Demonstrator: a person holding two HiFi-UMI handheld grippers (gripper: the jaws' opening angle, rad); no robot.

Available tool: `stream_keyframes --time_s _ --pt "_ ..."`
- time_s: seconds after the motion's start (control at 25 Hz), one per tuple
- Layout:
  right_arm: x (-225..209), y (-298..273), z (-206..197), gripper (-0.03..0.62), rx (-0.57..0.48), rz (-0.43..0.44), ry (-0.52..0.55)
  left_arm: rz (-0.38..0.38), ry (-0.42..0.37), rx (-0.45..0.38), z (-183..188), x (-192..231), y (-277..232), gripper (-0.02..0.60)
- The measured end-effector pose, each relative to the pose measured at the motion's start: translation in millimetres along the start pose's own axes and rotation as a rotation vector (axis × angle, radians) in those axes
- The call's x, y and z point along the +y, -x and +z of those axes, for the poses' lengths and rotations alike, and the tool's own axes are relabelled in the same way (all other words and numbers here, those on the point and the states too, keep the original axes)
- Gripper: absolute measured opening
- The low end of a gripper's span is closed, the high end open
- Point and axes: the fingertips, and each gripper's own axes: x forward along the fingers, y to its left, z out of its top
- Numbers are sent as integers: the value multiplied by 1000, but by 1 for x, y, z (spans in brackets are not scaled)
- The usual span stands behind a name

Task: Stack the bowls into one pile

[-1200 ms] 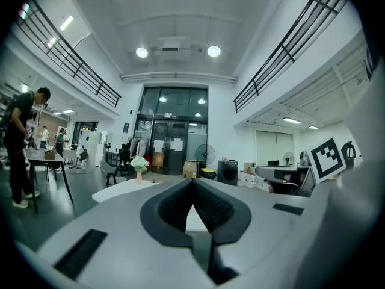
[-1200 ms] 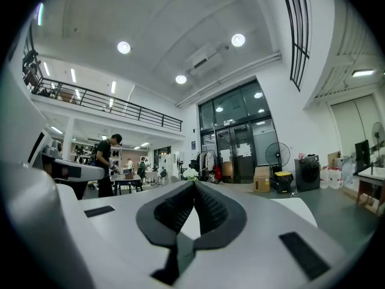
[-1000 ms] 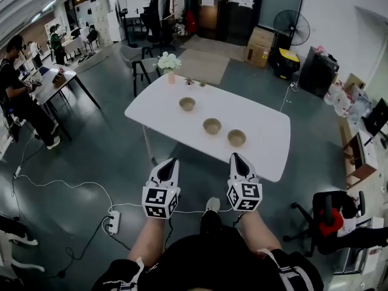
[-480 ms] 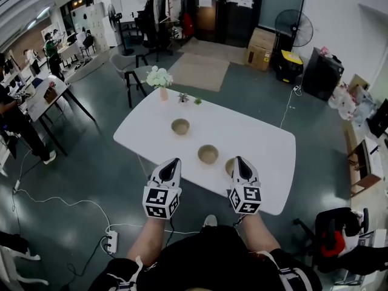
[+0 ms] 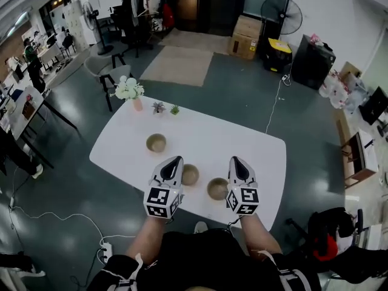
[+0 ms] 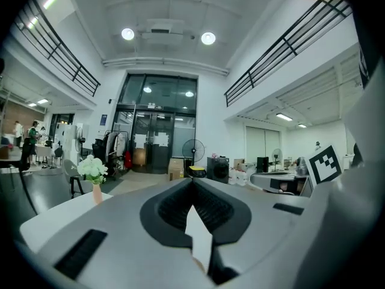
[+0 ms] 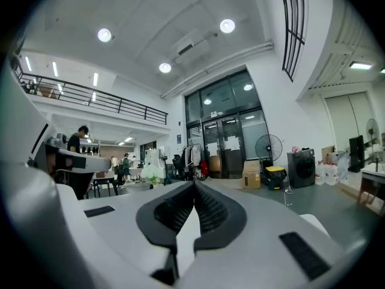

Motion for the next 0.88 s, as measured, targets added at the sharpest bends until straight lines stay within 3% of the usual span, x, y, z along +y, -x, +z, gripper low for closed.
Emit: stream_keyframes --time_s 0.32,0.56,0.88 --pt "-48 -24 -19 17 35 -132 -36 -144 -13 50 -13 -11 -73 12" --pt "-59 -15 -25 17 35 -263 -46 -273 -43 56 -10 -13 -97 12" --pt "-44 -9 -32 17 29 -334 -37 -356 -52 51 -11 1 -103 12"
